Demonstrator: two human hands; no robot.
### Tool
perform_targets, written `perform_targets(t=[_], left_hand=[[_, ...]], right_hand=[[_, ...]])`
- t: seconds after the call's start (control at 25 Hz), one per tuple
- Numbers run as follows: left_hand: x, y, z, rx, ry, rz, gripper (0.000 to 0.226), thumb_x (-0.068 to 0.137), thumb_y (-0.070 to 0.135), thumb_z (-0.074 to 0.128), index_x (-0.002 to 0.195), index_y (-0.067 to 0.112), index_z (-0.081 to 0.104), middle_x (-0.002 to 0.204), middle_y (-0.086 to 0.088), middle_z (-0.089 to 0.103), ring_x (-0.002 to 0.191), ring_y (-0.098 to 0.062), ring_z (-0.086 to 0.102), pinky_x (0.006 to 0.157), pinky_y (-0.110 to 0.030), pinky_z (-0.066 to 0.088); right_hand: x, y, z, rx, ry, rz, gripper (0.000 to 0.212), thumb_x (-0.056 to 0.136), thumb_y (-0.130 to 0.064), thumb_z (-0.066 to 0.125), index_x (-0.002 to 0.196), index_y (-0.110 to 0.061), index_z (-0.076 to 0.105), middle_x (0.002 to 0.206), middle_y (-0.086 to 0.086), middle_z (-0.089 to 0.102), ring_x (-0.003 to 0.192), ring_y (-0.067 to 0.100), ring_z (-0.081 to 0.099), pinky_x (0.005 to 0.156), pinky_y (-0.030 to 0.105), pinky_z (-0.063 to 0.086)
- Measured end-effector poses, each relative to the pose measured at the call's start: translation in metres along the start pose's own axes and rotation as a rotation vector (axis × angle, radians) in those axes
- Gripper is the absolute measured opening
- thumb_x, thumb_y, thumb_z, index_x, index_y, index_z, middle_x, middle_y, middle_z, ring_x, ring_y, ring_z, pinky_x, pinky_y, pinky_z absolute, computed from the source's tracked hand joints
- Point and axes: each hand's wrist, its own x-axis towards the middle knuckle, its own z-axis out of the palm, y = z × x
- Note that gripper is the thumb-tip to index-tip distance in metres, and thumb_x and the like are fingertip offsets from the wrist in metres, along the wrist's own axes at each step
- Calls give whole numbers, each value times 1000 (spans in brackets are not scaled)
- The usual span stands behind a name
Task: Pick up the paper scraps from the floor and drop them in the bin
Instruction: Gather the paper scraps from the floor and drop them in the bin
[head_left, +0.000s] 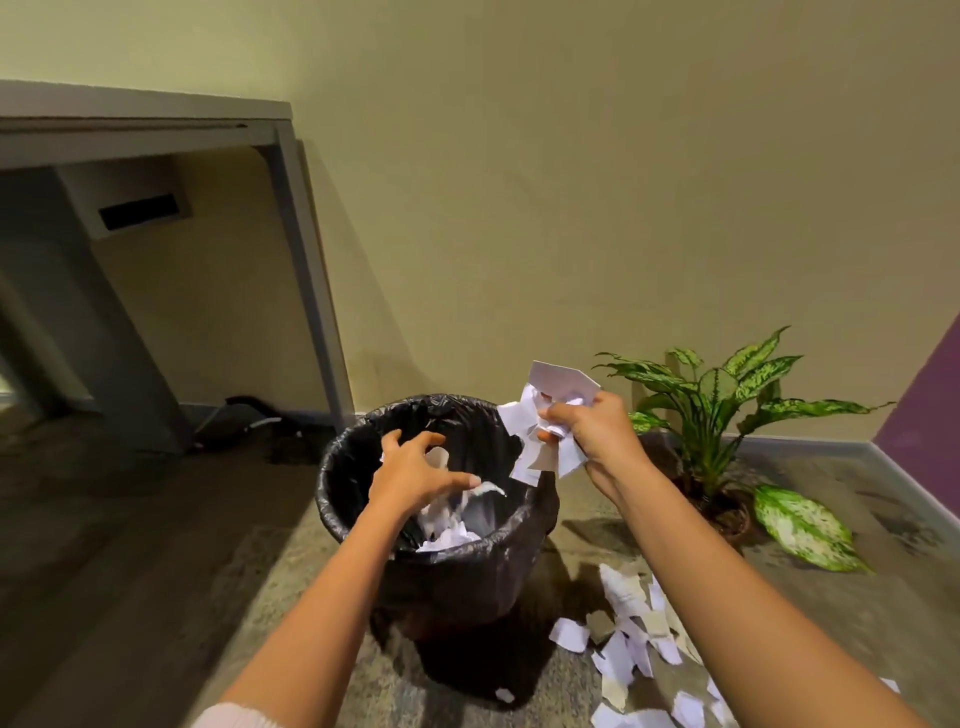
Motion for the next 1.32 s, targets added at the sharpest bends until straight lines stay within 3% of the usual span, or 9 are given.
perform_targets(t=[0.2, 0.28, 0.4, 0.48, 0.56, 0.72, 0.88, 1.08, 1.32], left_hand=[[7, -7, -13, -64, -107, -56, 97, 55, 55, 87, 139, 30, 46, 160, -9, -1, 141, -33, 32, 110, -45, 36], [8, -12, -19, -74, -104, -63, 94, 60, 56, 85, 140, 26, 45, 160, -9, 4, 141, -33, 32, 110, -44, 35], [7, -17, -25, -13, -34, -29, 68, 80, 44, 73, 139, 23, 45, 155, -10, 22, 132, -30, 44, 105, -40, 40], [5, -17, -26, 26, -9, -22, 55, 88, 33, 65, 138, 23, 46, 149, -10, 34, 123, -29, 52, 101, -39, 44], [3, -15, -26, 40, -3, -30, 50, 90, 26, 59, 138, 24, 46, 145, -10, 39, 121, -30, 53, 98, -40, 46], [-1, -3, -22, 54, -34, -4, 49, 92, 19, 51, 140, 22, 42, 144, -11, 40, 119, -32, 53, 99, -47, 44], [-8, 26, -16, 79, -61, 64, 50, 92, 20, 50, 141, 21, 41, 143, -10, 43, 122, -32, 50, 102, -49, 42], [-33, 80, 3, 137, -97, 212, 46, 92, 25, 53, 138, 20, 45, 137, -11, 48, 124, -33, 48, 101, -49, 41], [-71, 134, 72, 168, -28, 533, 41, 92, 27, 57, 132, 23, 50, 133, -7, 51, 125, -30, 46, 100, -45, 39]], right_hand=[[4, 2, 45, -83, -60, -14, 28, 78, 14, 64, 93, -9, 66, 93, 15, 68, 81, 29, 67, 62, 33, 61], [6, 12, 58, -168, -74, 3, 28, 78, 12, 63, 98, -6, 67, 98, 16, 68, 81, 27, 66, 64, 35, 61], [7, 27, 71, -357, -110, 48, 33, 78, 3, 69, 106, -13, 66, 105, 15, 68, 83, 26, 68, 76, 41, 60], [4, 34, 74, -486, -182, 132, 64, 76, -7, 76, 135, -15, 51, 112, 11, 64, 76, 25, 68, 68, 33, 58], [-2, 34, 75, -546, -281, 218, 76, 74, -12, 80, 140, -21, 43, 111, 6, 55, 65, 16, 59, 52, 27, 50], [-8, 25, 70, -645, -327, 282, 56, 75, -15, 80, 124, -24, 55, 95, -7, 50, 94, 19, 55, 64, 36, 53], [-12, 9, 60, -610, -192, 275, 39, 80, -3, 72, 116, -15, 63, 99, 2, 56, 97, 23, 55, 73, 38, 50], [-33, -13, 6, -770, 178, 145, 22, 80, -4, 67, 99, -13, 71, 104, 9, 70, 97, 27, 65, 85, 41, 57], [-56, 18, -103, -846, 358, 179, 21, 81, -5, 57, 94, -15, 70, 101, 10, 68, 94, 28, 61, 73, 29, 47]])
